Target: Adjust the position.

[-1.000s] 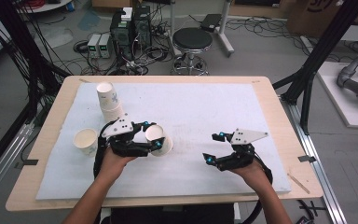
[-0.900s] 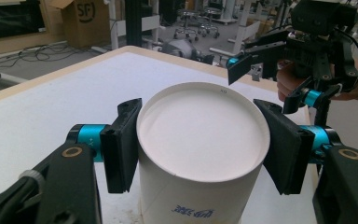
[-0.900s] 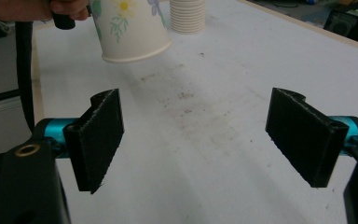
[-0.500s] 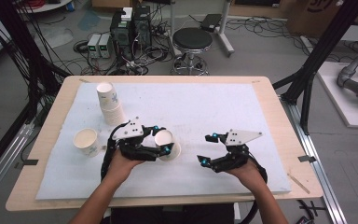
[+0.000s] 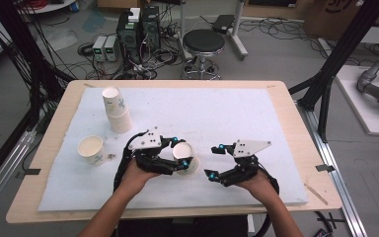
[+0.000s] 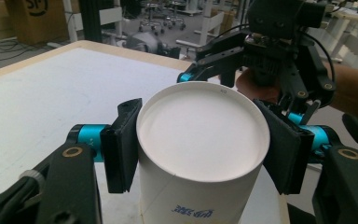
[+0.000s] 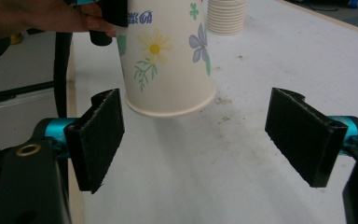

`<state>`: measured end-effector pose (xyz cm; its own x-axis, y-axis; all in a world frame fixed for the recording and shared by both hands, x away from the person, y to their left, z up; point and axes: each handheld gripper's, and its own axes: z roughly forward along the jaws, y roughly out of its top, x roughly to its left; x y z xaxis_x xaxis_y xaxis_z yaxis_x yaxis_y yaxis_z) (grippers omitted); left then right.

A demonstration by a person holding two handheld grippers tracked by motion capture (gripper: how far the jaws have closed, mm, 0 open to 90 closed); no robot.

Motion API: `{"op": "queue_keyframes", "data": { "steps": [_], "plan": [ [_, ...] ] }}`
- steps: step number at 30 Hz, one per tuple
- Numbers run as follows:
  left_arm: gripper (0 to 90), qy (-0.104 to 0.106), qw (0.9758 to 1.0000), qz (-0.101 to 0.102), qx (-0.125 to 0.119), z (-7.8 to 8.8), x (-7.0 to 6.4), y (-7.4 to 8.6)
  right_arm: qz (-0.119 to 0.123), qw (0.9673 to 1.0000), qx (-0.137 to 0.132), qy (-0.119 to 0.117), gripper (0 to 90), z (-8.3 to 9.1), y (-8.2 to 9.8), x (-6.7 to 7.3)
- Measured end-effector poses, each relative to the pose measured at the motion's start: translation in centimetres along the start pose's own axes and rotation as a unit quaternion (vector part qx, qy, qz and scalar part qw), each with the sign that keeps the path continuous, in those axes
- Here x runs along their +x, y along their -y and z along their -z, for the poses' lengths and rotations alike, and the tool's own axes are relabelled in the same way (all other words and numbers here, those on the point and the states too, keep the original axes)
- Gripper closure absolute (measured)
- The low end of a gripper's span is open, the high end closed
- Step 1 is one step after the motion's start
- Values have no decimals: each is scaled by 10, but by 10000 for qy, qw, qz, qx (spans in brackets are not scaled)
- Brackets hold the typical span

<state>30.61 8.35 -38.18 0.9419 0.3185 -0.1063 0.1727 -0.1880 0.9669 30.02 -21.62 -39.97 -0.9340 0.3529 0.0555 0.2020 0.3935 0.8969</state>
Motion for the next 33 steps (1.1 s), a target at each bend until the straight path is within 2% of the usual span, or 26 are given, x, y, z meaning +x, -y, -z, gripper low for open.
{"op": "queue_keyframes", "data": {
  "steps": [10, 19, 26, 29, 33],
  "plan": [
    [362, 505, 9986, -118, 96, -12, -8, -4, 111, 9993, 79, -348, 200, -11, -3, 7],
    [362, 707, 9973, -141, 131, -20, -12, -6, 176, 9981, 149, -579, 202, -18, -3, 12],
    [362, 838, 9964, -108, 86, -24, -15, -5, 92, 9973, 149, -709, 207, -22, -1, 12],
    [362, 860, 9962, -97, 56, -26, -15, -5, 103, 9964, 125, -834, 269, -23, -1, 12],
    [364, 844, 9964, -88, 56, -26, -15, -5, 93, 9965, 128, -826, 292, -23, -1, 12]
  ]
}}
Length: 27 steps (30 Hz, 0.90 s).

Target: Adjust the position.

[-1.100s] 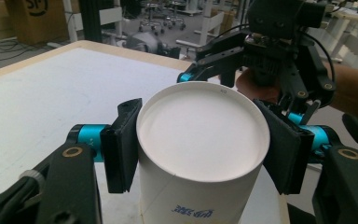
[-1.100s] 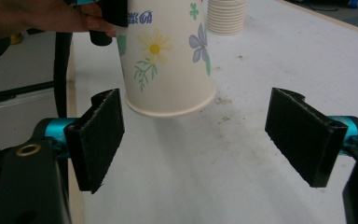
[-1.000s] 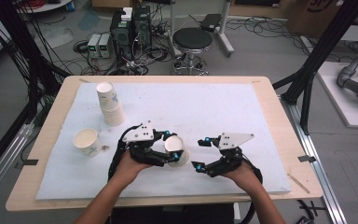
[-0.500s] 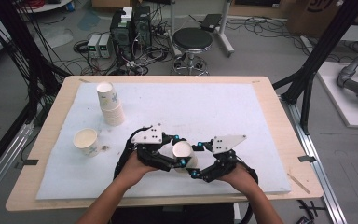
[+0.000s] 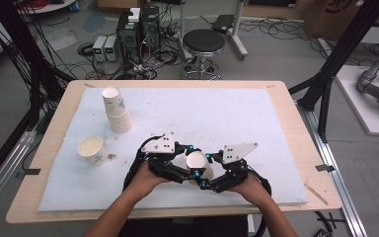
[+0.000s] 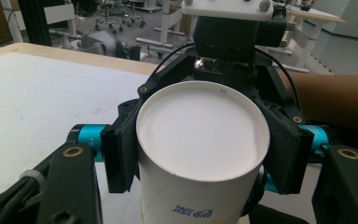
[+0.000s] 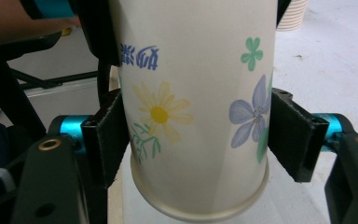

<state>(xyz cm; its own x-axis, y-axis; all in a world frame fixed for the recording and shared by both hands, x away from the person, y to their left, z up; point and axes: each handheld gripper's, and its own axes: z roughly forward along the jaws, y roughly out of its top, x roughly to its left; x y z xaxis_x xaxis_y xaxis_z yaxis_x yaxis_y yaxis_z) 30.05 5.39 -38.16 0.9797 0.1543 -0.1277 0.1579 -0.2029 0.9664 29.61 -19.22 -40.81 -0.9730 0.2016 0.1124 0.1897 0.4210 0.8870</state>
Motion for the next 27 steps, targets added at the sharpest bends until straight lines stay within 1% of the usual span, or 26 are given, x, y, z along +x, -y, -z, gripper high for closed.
{"op": "queue_keyframes", "data": {
  "steps": [5, 6, 7, 8, 9, 12, 17, 20, 21, 22, 25, 27],
  "plan": [
    [357, 17, 9999, 64, 81, 0, 0, 1, 55, 10000, 81, 14, 316, 0, -1, 1],
    [327, -17, 9999, 48, 91, 0, 0, 1, 67, 9999, 108, 8, 319, 0, -1, 1],
    [240, -167, 9997, 145, 123, -1, -1, 1, 59, 9999, 118, -29, 321, 0, -1, 1],
    [128, -227, 9994, 181, 183, -1, 0, 0, 86, 9999, 140, -32, 324, -1, -1, 1],
    [117, -249, 9992, 187, 242, 0, 0, 0, 92, 9998, 157, -25, 325, -1, -1, 1],
    [118, -233, 9991, 183, 317, 5, 1, -1, 153, 9996, 242, 1, 329, 0, -1, 2],
    [119, -283, 9987, 152, 388, 13, 2, -4, 179, 9993, 320, 64, 333, 1, -3, 0],
    [119, -283, 9982, 77, 517, 17, 2, -5, 194, 9990, 373, 134, 334, 2, -3, -1],
    [119, -262, 9982, 86, 532, 18, 2, -5, 200, 9989, 398, 133, 334, 3, -4, -1],
    [120, -229, 9982, 85, 553, 19, 2, -5, 200, 9987, 439, 133, 335, 3, -4, -2],
    [121, -224, 9975, 51, 667, 21, 2, -5, 232, 9979, 582, 180, 335, 4, -6, -3],
    [121, -235, 9970, 25, 733, 21, 2, -5, 340, 9964, 749, 197, 335, 4, -8, -3]
  ]
}}
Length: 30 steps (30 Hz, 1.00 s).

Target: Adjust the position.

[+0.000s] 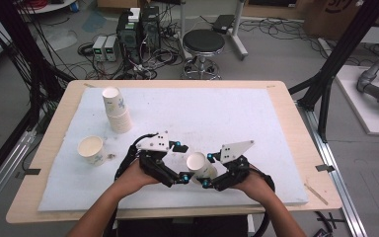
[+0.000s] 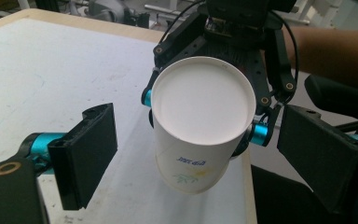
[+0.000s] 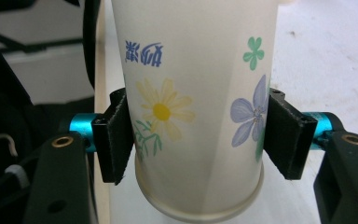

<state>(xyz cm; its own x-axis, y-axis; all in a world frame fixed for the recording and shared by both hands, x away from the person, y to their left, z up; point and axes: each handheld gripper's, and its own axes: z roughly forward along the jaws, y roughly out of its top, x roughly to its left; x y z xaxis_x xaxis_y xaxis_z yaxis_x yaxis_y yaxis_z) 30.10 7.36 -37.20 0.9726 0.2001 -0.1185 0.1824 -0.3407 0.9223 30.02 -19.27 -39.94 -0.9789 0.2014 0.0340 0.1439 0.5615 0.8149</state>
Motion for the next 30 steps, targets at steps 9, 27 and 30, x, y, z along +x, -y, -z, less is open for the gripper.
{"op": "queue_keyframes", "data": {
  "steps": [9, 27, 30],
  "plan": [
    [127, 46, 9990, -72, 439, -5, 1, -3, 282, 9973, 681, -21, 334, -1, -12, -1],
    [142, 109, 9939, -348, 1044, -15, 2, -8, 608, 9896, 1305, -17, 332, -8, -26, -1],
    [147, 118, 9926, -369, 1151, -17, 1, -8, 661, 9879, 1404, -31, 332, -10, -27, -1]
  ]
}}
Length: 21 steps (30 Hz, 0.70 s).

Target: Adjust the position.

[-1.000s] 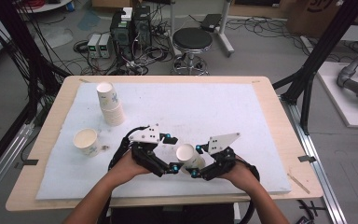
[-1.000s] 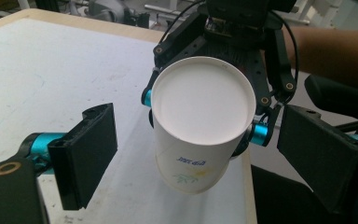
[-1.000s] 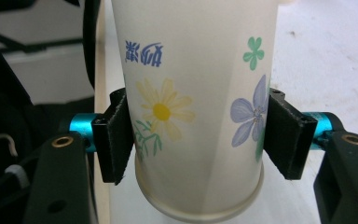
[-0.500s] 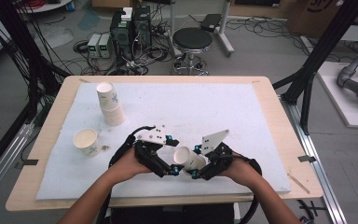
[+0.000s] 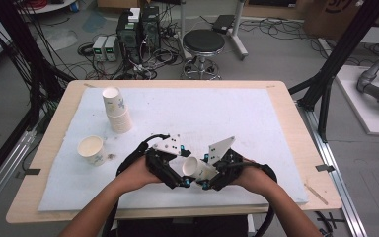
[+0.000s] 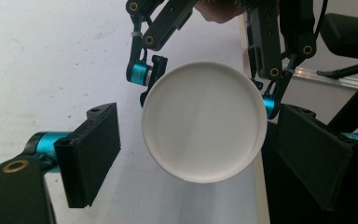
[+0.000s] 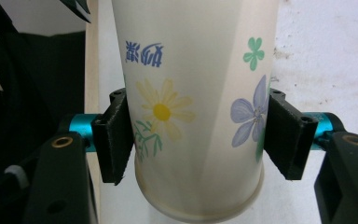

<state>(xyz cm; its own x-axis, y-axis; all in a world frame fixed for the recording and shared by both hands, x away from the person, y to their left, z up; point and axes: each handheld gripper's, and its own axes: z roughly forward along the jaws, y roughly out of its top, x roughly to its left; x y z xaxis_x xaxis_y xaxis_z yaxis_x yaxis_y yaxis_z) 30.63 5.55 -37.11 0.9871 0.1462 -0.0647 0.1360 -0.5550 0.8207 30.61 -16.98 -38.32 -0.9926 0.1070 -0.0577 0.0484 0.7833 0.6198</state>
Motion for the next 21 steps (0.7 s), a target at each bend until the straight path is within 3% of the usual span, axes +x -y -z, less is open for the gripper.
{"op": "queue_keyframes", "data": {
  "steps": [4, 12, 21],
  "plan": [
    [164, 47, 9999, -30, 128, -3, 0, -1, 74, 9998, 202, 21, 332, -4, -1, 2],
    [204, 103, 9996, -43, 251, -9, 0, -1, 87, 9994, 333, -2, 331, -5, -5, 2],
    [325, 141, 9991, -100, 380, -11, 0, -1, 118, 9984, 544, -43, 331, -7, -7, 1]
  ]
}}
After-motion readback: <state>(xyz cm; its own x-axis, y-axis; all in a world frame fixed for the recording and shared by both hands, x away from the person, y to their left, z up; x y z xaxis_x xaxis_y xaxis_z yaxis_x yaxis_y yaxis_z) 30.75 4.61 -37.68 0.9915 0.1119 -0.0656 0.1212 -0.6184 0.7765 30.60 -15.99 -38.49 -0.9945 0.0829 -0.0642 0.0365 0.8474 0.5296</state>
